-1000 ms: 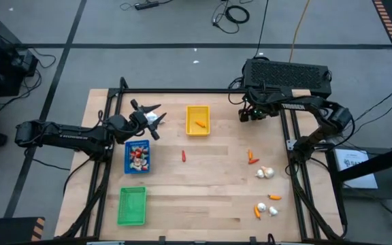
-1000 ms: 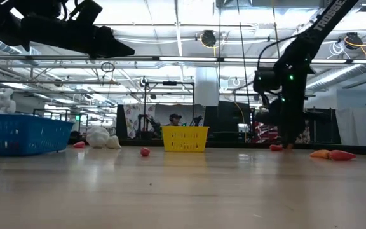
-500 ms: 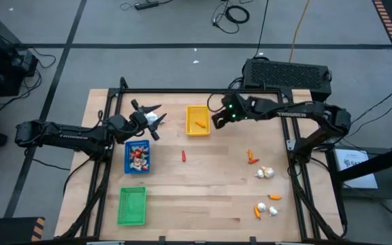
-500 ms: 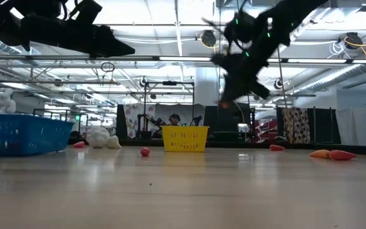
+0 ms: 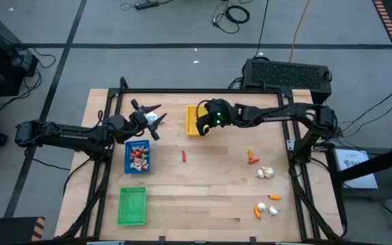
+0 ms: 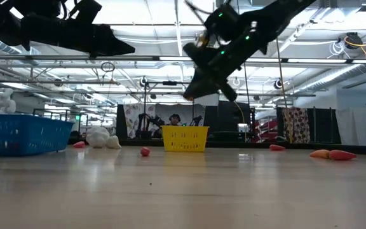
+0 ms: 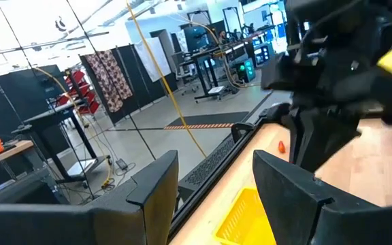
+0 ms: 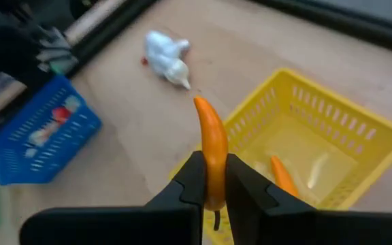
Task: Sort produce into baskets
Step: Put the yellow chili pepper into the yellow bin, then put the orange chili pepper into the yellow bin
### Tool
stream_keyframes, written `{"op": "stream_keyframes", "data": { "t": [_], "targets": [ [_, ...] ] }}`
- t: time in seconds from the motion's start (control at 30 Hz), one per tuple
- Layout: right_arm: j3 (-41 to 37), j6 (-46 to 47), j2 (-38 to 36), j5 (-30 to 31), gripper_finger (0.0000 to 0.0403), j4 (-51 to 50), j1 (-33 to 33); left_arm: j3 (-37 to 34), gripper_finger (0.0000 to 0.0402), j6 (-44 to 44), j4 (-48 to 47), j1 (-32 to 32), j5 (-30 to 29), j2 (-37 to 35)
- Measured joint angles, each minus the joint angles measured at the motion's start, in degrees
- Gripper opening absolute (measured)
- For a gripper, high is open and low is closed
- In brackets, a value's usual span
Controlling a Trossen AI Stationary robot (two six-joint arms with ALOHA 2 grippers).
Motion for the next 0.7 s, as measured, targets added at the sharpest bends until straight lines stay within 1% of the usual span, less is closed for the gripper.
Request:
{"op": "stream_keyframes", "data": {
  "t": [0.2,0.27,0.4,0.47,0.6,0.7],
  "targets": [
    [8.7,-3.2,5.7,0.4,0.0044,-9.2,-0.7,0.0,0.0198,0.0,0.0,0.0,0.1,0.0],
    [11.5,-4.7,6.6,1.0,0.0056,-12.7,-0.9,0.0,0.0198,0.0,0.0,0.0,0.2,0.0],
    [16.1,-6.1,7.3,4.2,0.0086,-19.9,-0.9,0.0,0.0198,0.2,-0.2,0.0,0.4,0.0],
    [17.1,-6.3,7.3,4.6,0.0101,-22.4,-0.9,0.0,0.0198,0.2,-0.2,0.0,0.5,0.0],
    [17.5,-6.6,7.3,4.5,0.013,-22.0,-0.7,0.0,0.0198,0.2,-0.2,0.0,0.5,0.0],
    [17.5,-6.6,7.3,3.1,0.0146,-23.8,-0.4,0.0,0.0198,0.2,-0.2,0.0,0.5,0.0]
  ]
}}
